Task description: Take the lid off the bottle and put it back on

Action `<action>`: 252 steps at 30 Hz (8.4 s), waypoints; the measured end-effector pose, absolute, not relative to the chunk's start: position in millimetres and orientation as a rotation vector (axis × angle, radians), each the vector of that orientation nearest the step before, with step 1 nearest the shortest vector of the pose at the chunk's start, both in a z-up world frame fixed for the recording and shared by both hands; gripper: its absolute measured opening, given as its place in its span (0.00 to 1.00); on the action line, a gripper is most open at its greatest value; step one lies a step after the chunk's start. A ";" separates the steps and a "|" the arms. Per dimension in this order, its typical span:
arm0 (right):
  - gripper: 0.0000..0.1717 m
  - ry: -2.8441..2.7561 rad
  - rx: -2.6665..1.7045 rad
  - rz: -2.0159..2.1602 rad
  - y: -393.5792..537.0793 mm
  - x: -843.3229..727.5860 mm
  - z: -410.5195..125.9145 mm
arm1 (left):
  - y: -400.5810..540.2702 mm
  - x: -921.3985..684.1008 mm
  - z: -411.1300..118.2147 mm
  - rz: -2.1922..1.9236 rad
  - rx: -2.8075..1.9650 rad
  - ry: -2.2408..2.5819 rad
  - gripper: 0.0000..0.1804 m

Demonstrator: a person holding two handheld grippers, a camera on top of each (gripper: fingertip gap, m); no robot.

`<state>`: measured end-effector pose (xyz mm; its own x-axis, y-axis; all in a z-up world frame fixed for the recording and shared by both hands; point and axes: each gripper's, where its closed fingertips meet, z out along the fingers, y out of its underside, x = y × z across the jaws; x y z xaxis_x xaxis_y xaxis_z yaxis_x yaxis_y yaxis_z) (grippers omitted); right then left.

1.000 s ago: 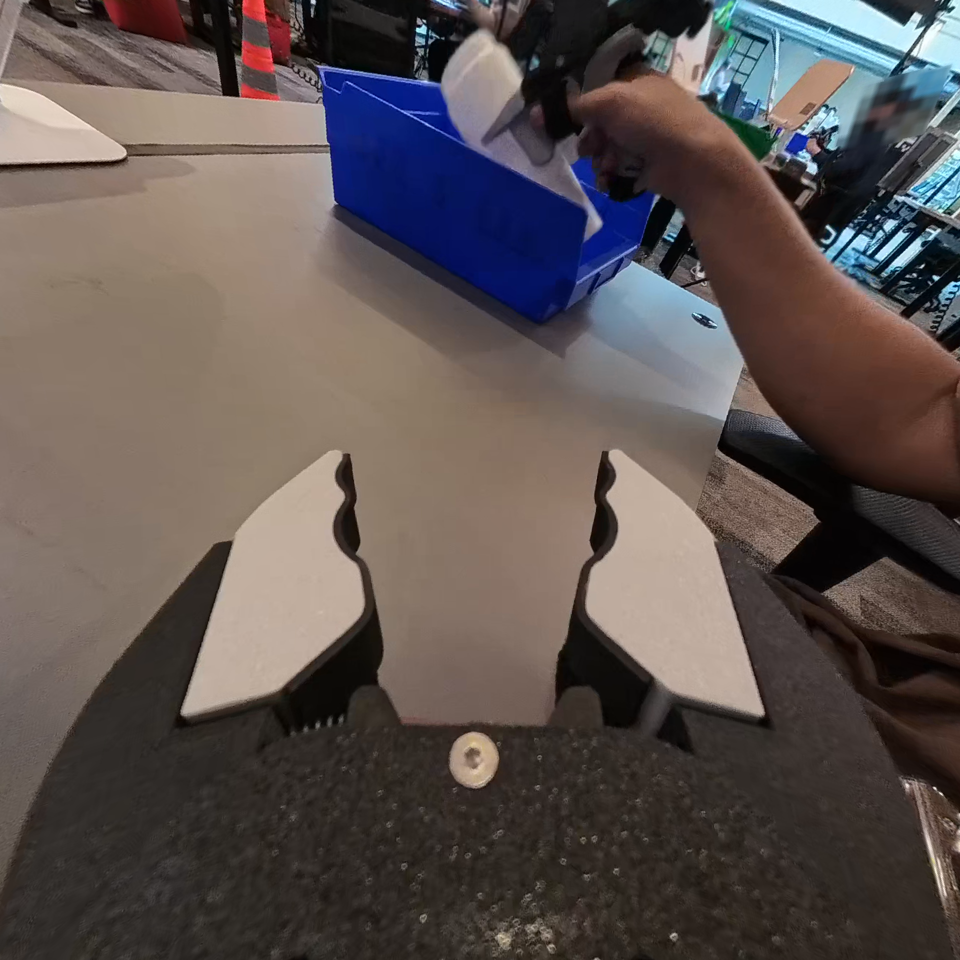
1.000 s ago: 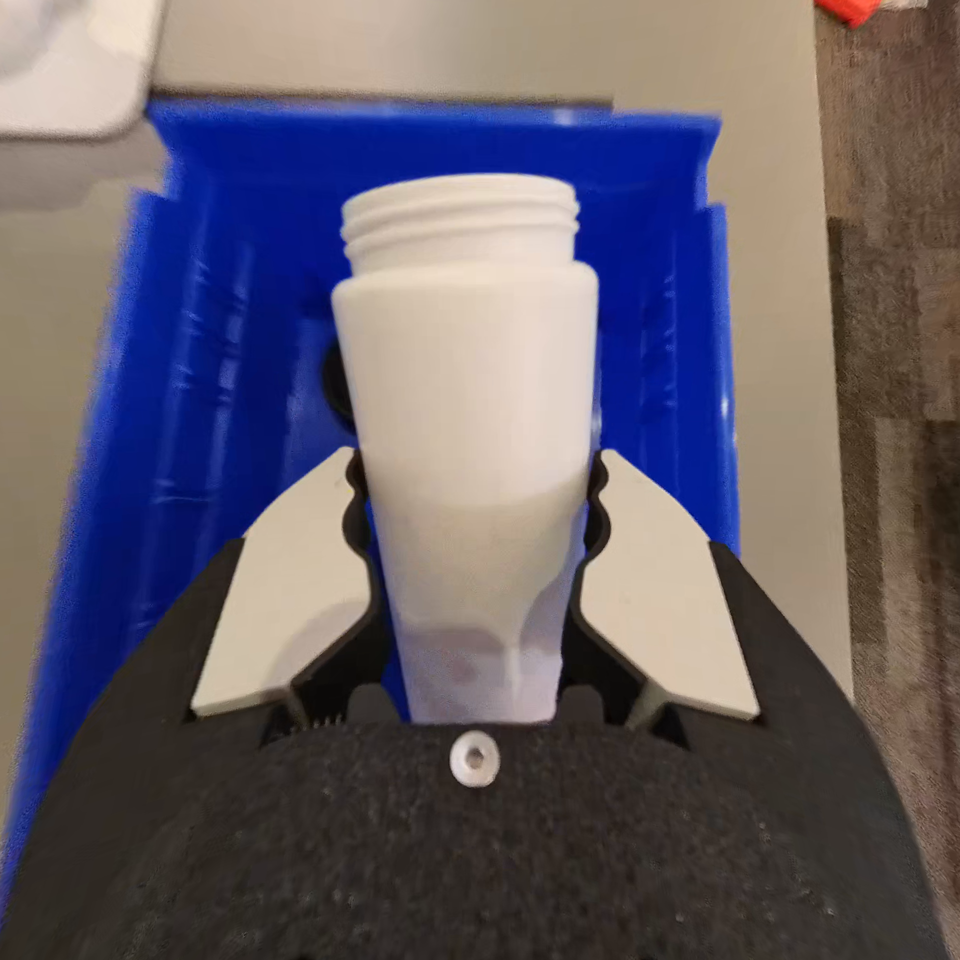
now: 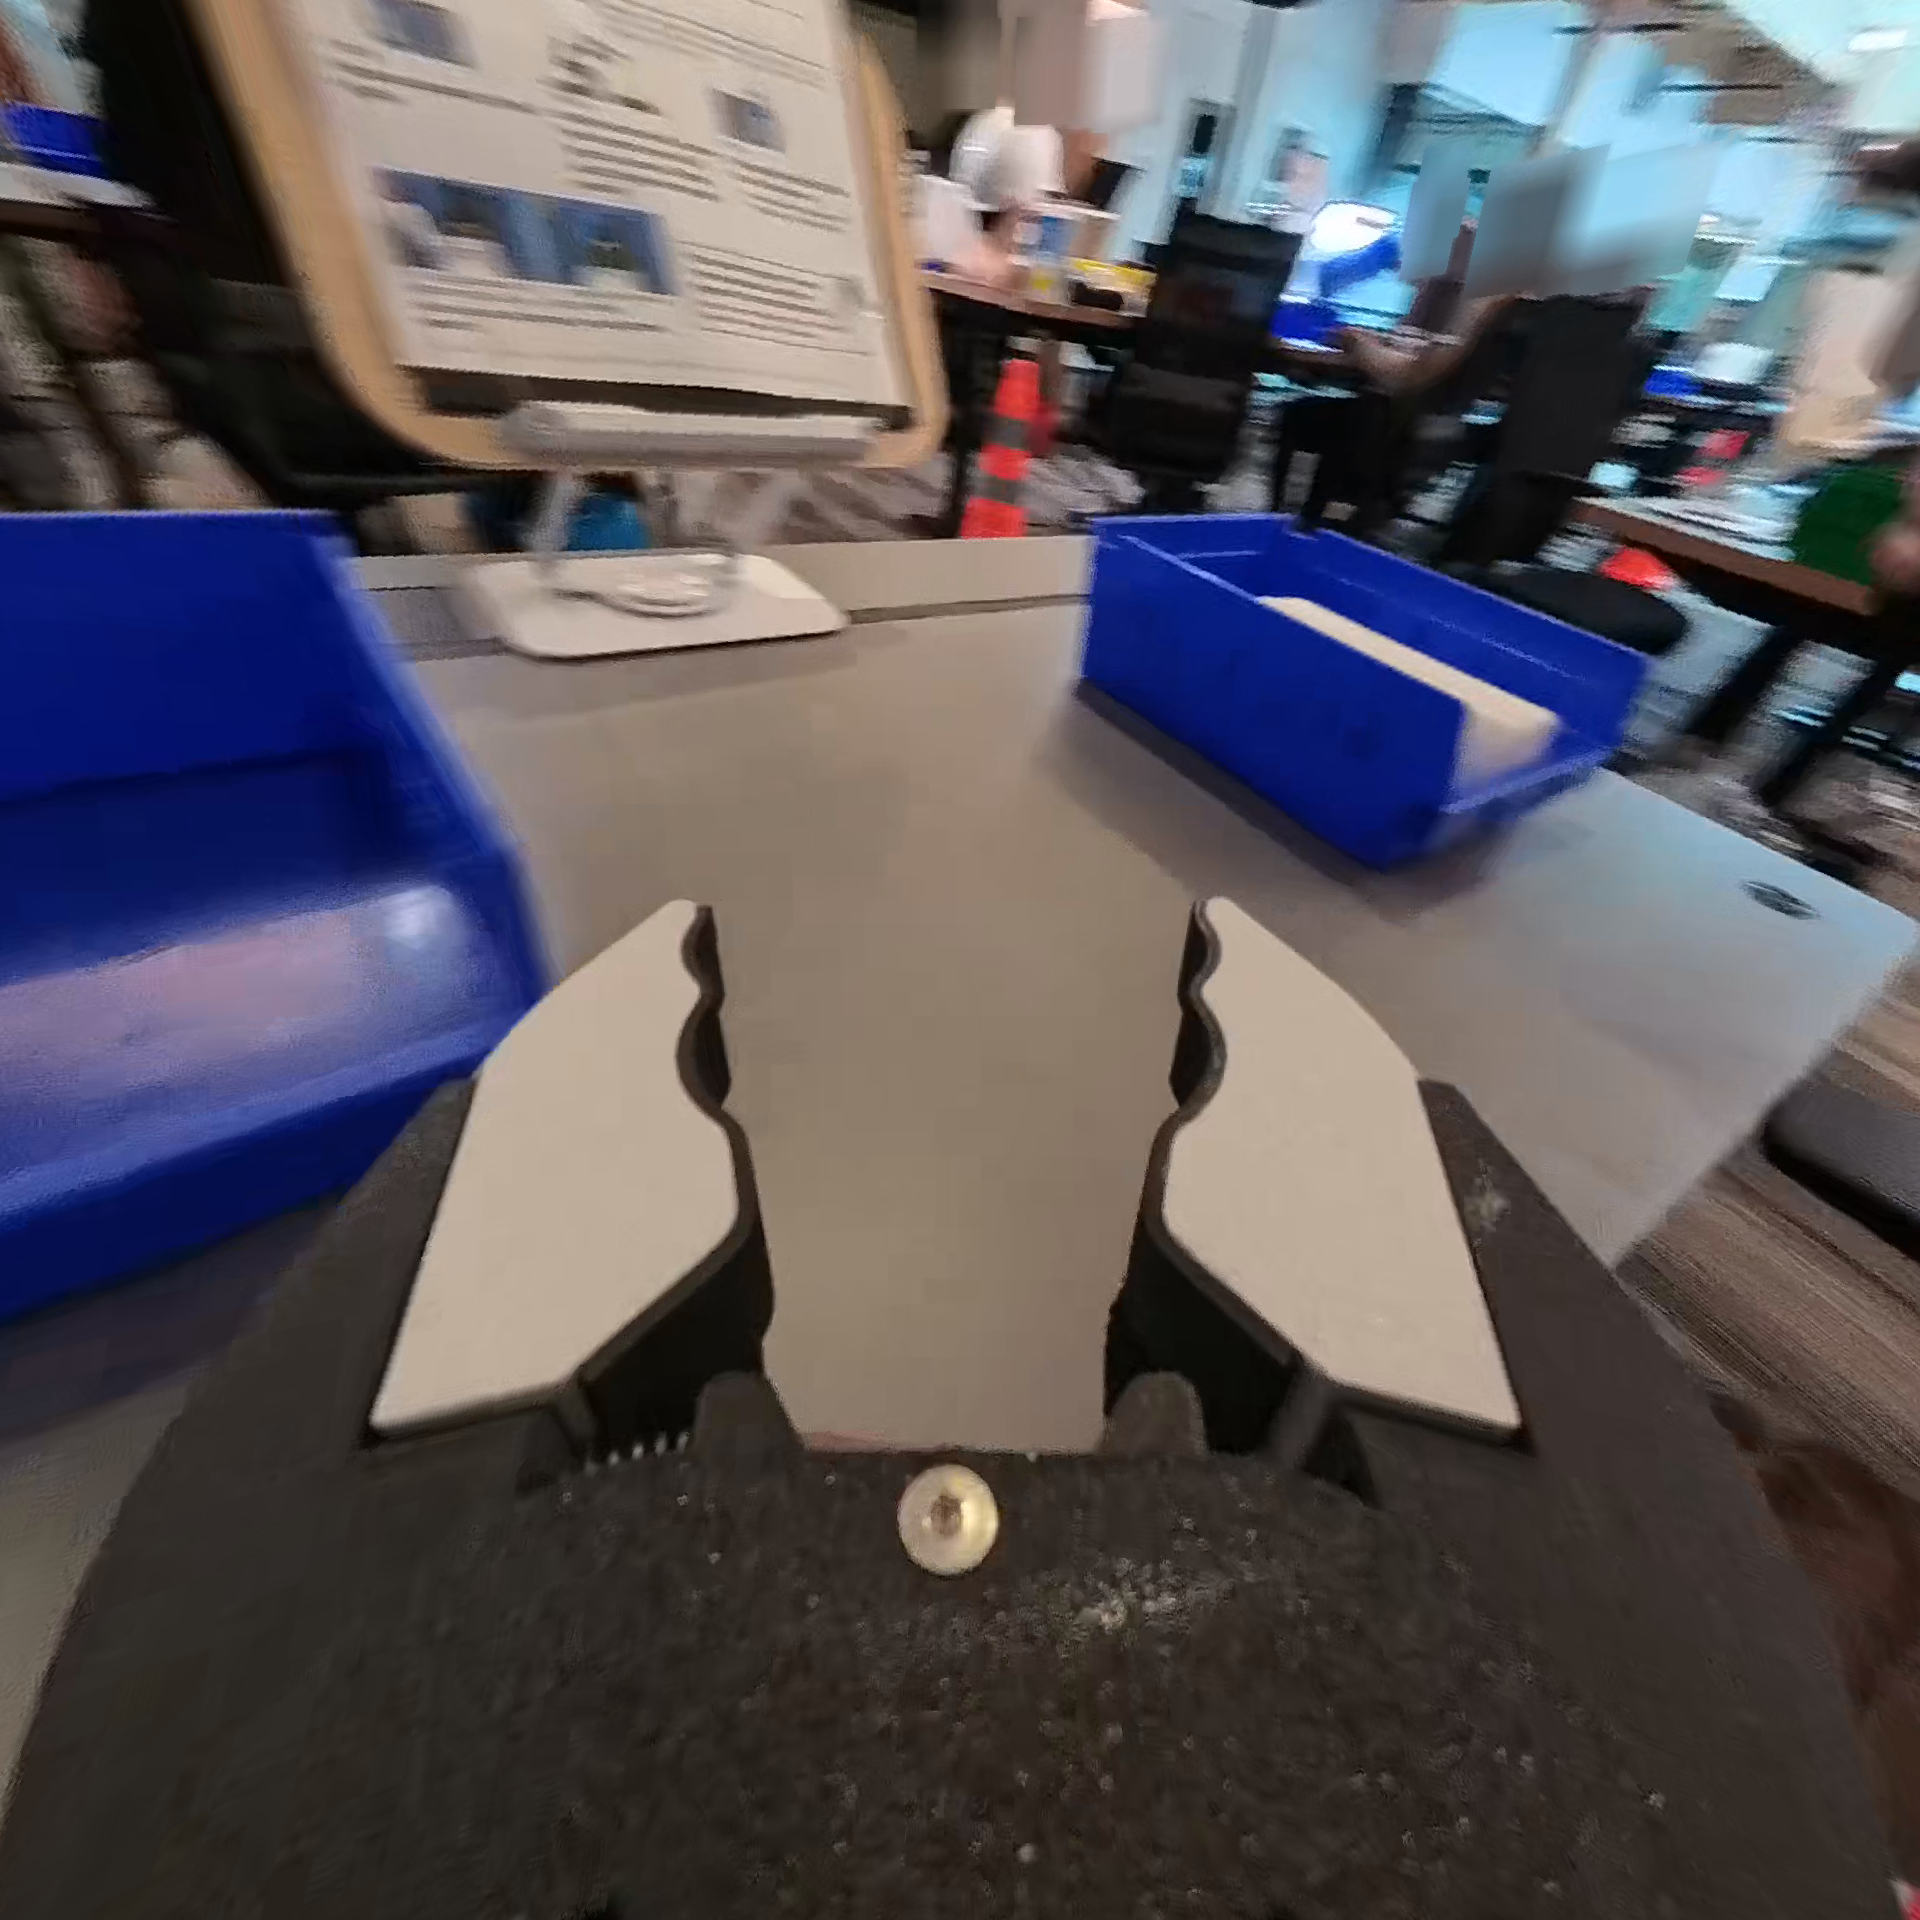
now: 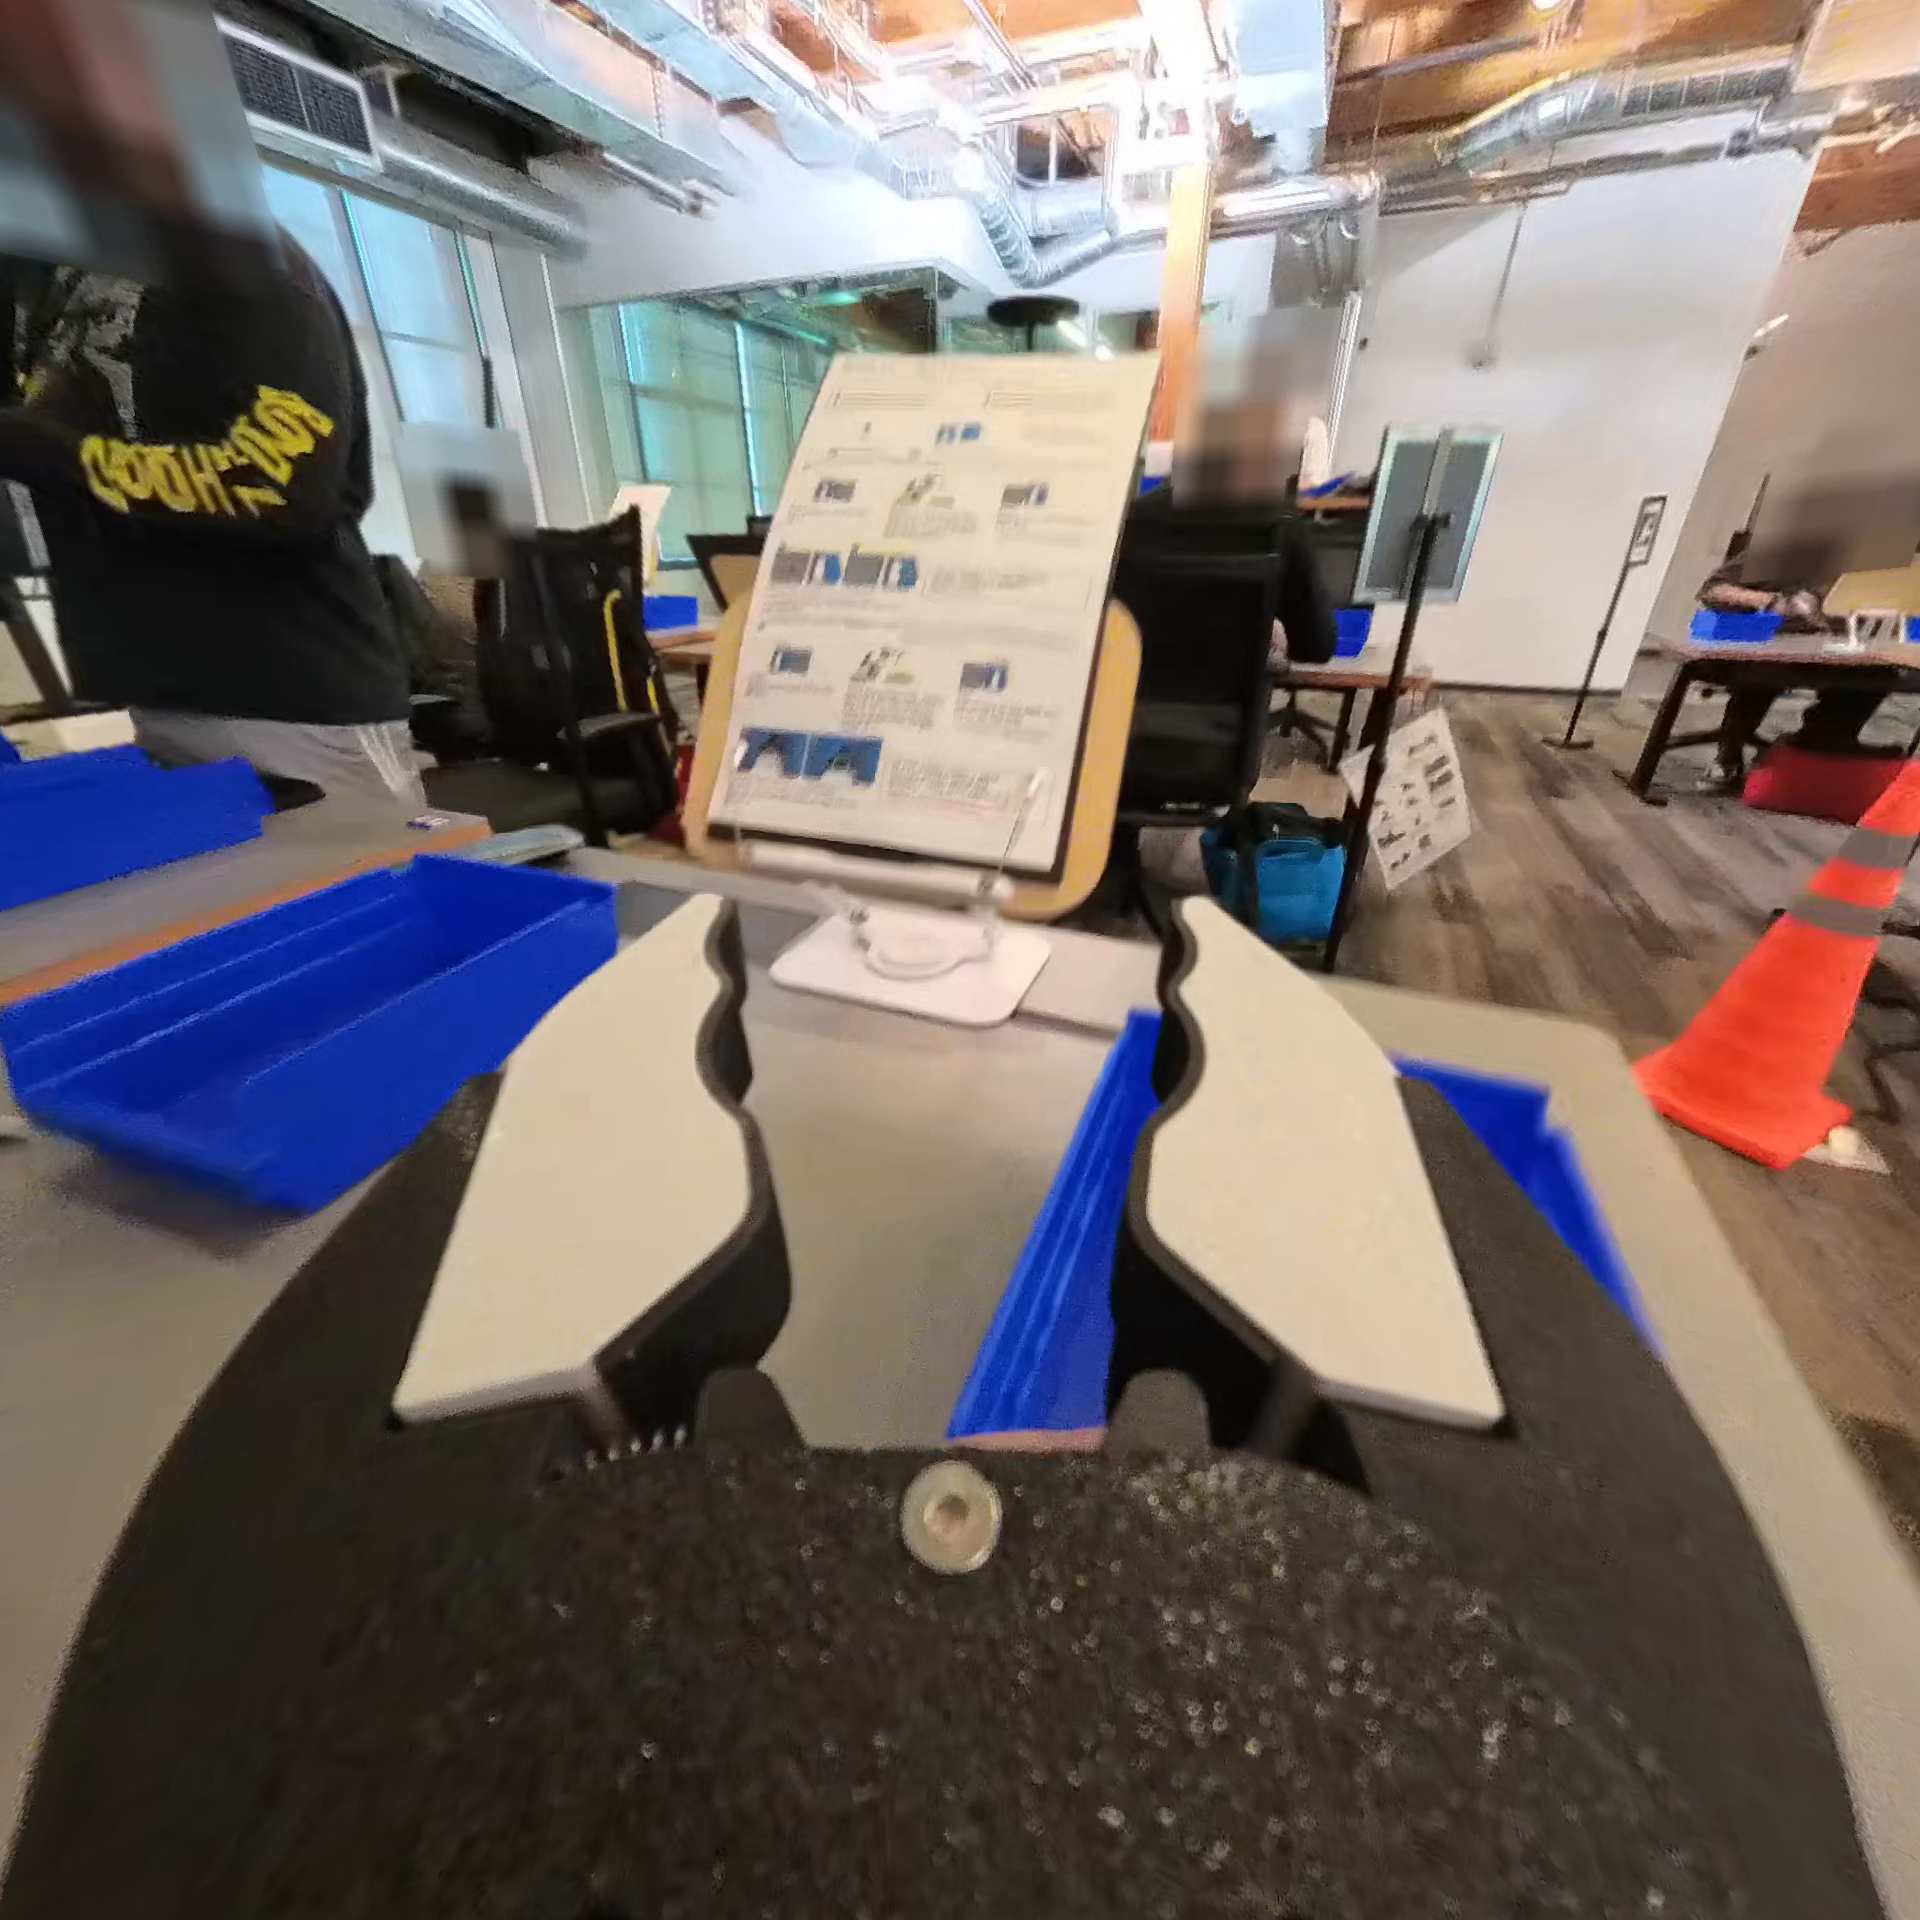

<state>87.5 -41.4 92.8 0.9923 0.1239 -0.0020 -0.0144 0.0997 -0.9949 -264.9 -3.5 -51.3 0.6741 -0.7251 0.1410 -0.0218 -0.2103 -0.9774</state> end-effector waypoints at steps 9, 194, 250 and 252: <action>0.34 -0.033 -1.574 -0.058 -88.9 76.6 -64.0 | -10.4 -378.0 -95.0 -0.366 -1.747 0.388 0.37; 0.22 0.442 -1.531 -0.038 -41.7 301.1 -6.4 | -10.3 14.2 -1.7 -0.728 -1.787 0.876 0.29; 0.20 -0.279 -2.167 0.486 124.9 -322.1 -131.6 | 191.0 -518.3 -105.1 -0.226 -2.040 0.058 0.18; 0.22 -0.403 -2.187 0.631 100.3 -314.1 -122.2 | 182.2 -518.2 -72.4 -0.255 -1.967 0.057 0.20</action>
<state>-314.1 100.3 -122.2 0.8243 0.4777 -0.3039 0.0746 -0.6237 -0.7781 -518.2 182.2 -72.4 0.9757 -0.1573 0.1525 0.0781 -0.4003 -0.9130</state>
